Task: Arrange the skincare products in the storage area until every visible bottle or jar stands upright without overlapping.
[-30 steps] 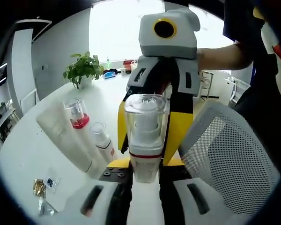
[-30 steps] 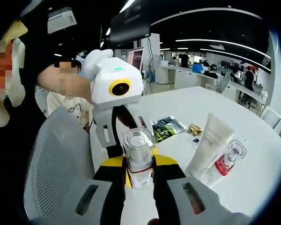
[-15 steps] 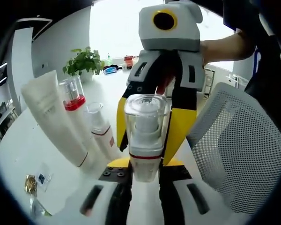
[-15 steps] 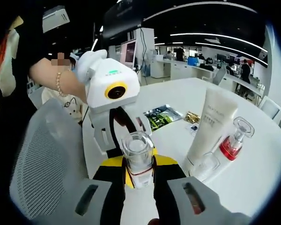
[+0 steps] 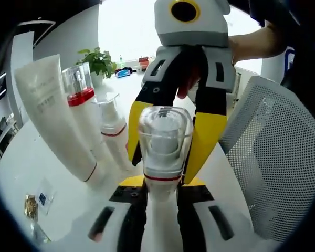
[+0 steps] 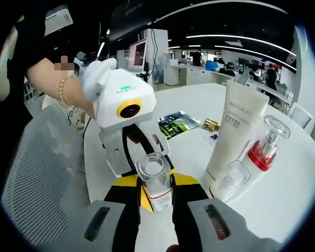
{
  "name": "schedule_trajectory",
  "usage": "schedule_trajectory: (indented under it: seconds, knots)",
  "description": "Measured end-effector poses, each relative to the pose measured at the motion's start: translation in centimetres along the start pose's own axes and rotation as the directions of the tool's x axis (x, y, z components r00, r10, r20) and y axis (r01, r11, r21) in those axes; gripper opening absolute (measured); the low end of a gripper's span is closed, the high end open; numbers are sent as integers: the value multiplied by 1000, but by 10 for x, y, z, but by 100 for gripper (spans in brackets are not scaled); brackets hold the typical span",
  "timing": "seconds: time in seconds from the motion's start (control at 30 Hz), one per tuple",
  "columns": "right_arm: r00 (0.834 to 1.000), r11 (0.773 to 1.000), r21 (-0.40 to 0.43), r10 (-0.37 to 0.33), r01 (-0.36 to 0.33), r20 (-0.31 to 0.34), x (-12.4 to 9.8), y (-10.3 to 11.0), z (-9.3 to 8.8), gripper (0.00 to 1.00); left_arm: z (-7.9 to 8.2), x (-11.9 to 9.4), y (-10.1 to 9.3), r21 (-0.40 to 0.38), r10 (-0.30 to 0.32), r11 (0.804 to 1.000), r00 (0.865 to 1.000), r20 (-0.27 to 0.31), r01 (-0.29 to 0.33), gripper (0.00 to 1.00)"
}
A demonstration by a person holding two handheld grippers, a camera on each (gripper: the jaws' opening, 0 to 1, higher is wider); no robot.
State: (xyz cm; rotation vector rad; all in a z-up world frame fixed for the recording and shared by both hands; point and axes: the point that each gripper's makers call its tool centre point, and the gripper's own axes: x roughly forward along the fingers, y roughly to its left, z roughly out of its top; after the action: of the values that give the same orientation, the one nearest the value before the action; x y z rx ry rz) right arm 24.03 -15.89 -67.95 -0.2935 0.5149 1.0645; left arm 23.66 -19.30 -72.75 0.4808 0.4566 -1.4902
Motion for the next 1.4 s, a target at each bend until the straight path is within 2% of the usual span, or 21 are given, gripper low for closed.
schedule_trajectory:
  seconds: [0.27,0.43,0.57,0.87,1.23,1.4]
  knots:
    - [999,1000,20,-21,20,28,1,-6,1,23,0,2,6,-5,-7,1000,1000,8,7,18]
    - [998,999,18,-40,39,38,-3,-6,2,32,2,6,13,-5,-13,1000,1000,21,13,18]
    - [995,996,68,-69,64,65,-13,-7,2,38,2,7,18,-14,-17,1000,999,34,17,18]
    - [993,985,142,-103,95,50,-26,-3,-19,41,4,9,31,-33,-11,999,998,55,12,18]
    - [985,965,212,-164,151,44,-38,-12,-32,54,9,13,46,-50,0,999,997,74,4,18]
    - [981,958,230,-188,173,42,-44,-17,-36,54,12,16,55,-44,-3,999,997,74,6,19]
